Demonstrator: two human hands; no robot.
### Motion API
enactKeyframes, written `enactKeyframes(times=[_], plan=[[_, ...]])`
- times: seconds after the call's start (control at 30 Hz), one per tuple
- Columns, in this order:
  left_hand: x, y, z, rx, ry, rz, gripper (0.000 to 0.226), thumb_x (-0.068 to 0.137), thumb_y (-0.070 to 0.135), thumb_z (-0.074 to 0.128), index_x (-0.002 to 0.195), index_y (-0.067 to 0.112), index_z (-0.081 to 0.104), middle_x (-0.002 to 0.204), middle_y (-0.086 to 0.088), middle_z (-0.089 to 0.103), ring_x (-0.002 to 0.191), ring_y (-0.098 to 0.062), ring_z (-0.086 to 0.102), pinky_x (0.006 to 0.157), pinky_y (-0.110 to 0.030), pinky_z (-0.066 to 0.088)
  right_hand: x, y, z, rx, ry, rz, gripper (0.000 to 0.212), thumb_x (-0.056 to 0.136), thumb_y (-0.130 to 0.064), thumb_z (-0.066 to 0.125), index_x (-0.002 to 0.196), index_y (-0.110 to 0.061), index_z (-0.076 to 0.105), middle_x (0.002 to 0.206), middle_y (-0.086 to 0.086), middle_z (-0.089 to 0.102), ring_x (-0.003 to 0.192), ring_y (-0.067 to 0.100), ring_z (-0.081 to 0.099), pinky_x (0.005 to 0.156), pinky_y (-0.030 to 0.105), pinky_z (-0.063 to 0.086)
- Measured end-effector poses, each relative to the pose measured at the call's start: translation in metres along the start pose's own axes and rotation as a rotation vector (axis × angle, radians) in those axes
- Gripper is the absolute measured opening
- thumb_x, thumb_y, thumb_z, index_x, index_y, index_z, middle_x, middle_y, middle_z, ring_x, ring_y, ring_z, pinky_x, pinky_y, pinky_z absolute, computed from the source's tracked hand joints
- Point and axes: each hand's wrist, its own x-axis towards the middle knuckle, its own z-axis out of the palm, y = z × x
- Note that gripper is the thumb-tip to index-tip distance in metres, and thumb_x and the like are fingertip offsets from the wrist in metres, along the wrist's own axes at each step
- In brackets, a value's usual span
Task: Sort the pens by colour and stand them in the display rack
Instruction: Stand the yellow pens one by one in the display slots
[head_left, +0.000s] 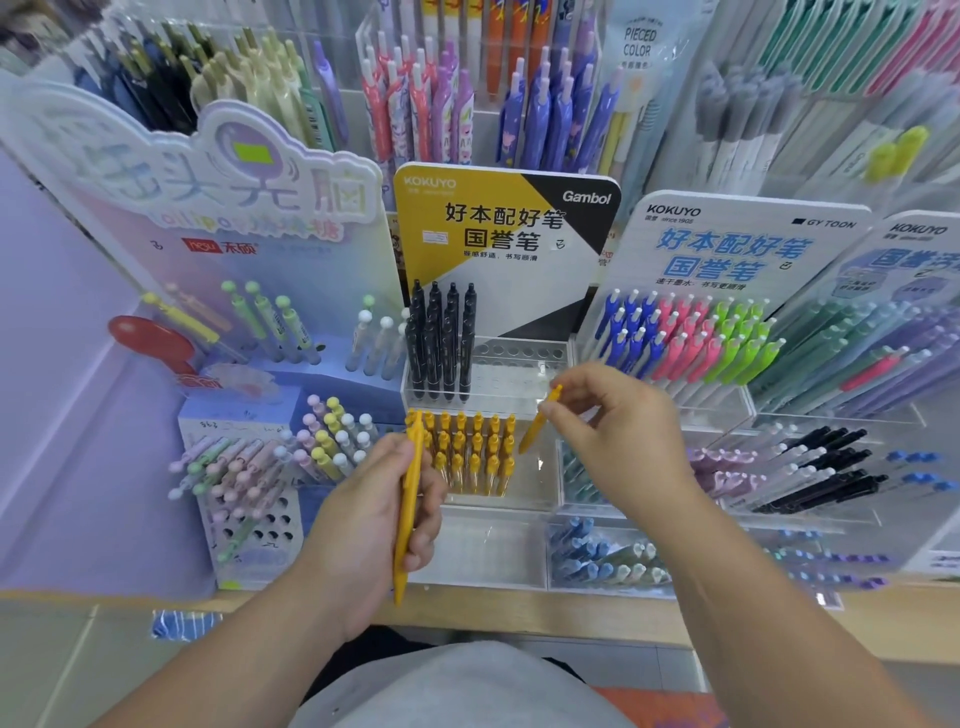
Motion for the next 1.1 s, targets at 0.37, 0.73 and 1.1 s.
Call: enactKeyframes(times=[0.37, 0.73, 1.1], plan=[[-0.001, 0.001, -0.002, 0.062, 0.039, 0.041, 0.025, 0.104, 0.033, 0.042, 0.098, 0.011, 0.052, 0.069, -0.006, 0.049, 0.048, -0.017, 0.034, 0.048, -0.031, 0.026, 0.0, 0.004, 0.009, -0.091, 0.047, -0.039, 0.019, 0.083, -0.022, 0.077, 0.101, -0.018, 0.072, 0.079, -0.015, 0.066, 0.07, 0.003, 0.061, 0.065, 0.021, 0.05], [-0.002, 0.005, 0.0, 0.111, 0.057, 0.064, 0.023, 0.103, 0.027, 0.044, 0.1, 0.008, 0.057, 0.071, -0.007, 0.052, 0.051, -0.018, 0.04, 0.048, -0.031, 0.033, 0.001, 0.01, 0.03, -0.466, -0.051, -0.19, 0.019, 0.068, -0.029, 0.087, 0.081, -0.022, 0.075, 0.069, -0.007, 0.071, 0.072, 0.022, 0.058, 0.064, 0.036, 0.05], [-0.007, 0.007, 0.007, 0.263, 0.028, 0.115, 0.019, 0.103, 0.017, 0.046, 0.097, 0.007, 0.061, 0.072, -0.008, 0.059, 0.059, -0.02, 0.051, 0.05, -0.028, 0.043, -0.01, -0.004, 0.01, -0.192, -0.003, -0.127, 0.021, 0.081, -0.023, 0.078, 0.102, -0.019, 0.073, 0.087, -0.012, 0.07, 0.087, 0.015, 0.061, 0.077, 0.029, 0.05]])
